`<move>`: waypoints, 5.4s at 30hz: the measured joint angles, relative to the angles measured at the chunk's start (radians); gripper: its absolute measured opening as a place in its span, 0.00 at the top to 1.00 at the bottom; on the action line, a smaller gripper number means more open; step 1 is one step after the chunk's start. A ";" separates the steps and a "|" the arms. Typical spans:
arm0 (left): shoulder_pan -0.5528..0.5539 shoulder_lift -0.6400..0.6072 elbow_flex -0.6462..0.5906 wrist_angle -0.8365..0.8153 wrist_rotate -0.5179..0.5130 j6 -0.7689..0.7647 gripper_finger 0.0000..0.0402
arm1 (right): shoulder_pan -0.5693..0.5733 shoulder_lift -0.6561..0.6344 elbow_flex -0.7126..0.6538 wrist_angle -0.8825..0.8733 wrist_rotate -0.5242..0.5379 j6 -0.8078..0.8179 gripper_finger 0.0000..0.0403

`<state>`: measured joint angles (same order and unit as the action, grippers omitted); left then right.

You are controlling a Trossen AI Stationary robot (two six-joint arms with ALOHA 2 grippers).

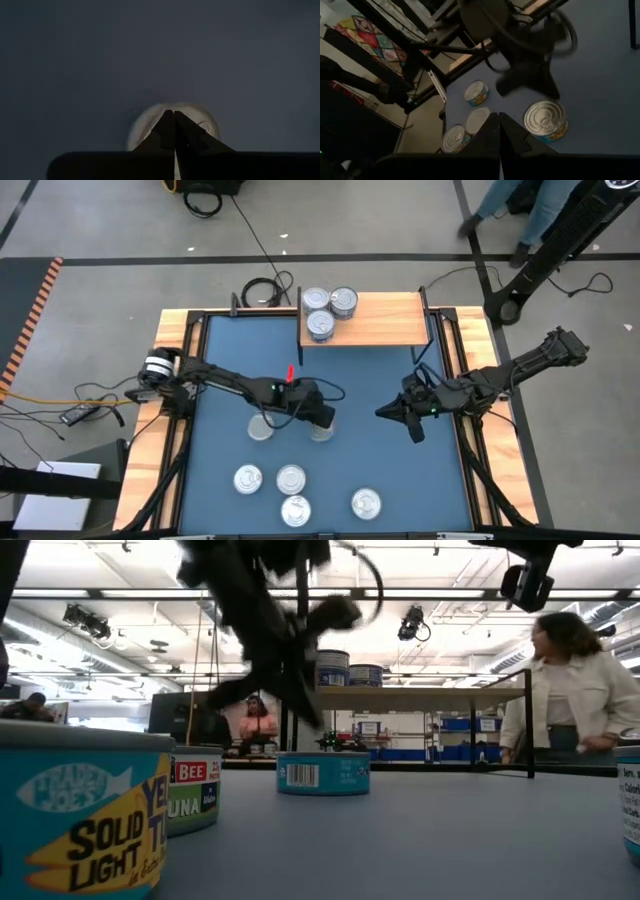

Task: Stack canned seafood by type on shelf
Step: Put the yellow blue tuna can on the shelf

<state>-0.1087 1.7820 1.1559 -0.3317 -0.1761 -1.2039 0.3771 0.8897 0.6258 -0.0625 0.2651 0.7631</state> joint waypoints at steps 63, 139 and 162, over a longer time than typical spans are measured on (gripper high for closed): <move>-0.160 -0.105 -0.504 0.752 -0.085 -0.461 1.00 | -0.060 -0.056 -0.168 0.112 0.043 0.213 1.00; -0.029 0.011 -0.143 0.297 0.005 -0.278 1.00 | -0.073 -0.057 -0.317 0.405 0.024 0.245 1.00; -0.031 -0.171 -0.161 0.350 0.135 -0.045 1.00 | -0.073 -0.064 -0.317 0.527 0.051 0.223 1.00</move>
<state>-0.1395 1.6112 0.9947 0.0183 -0.0413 -1.2489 0.3042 0.8253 0.3084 0.4646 0.3161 0.9858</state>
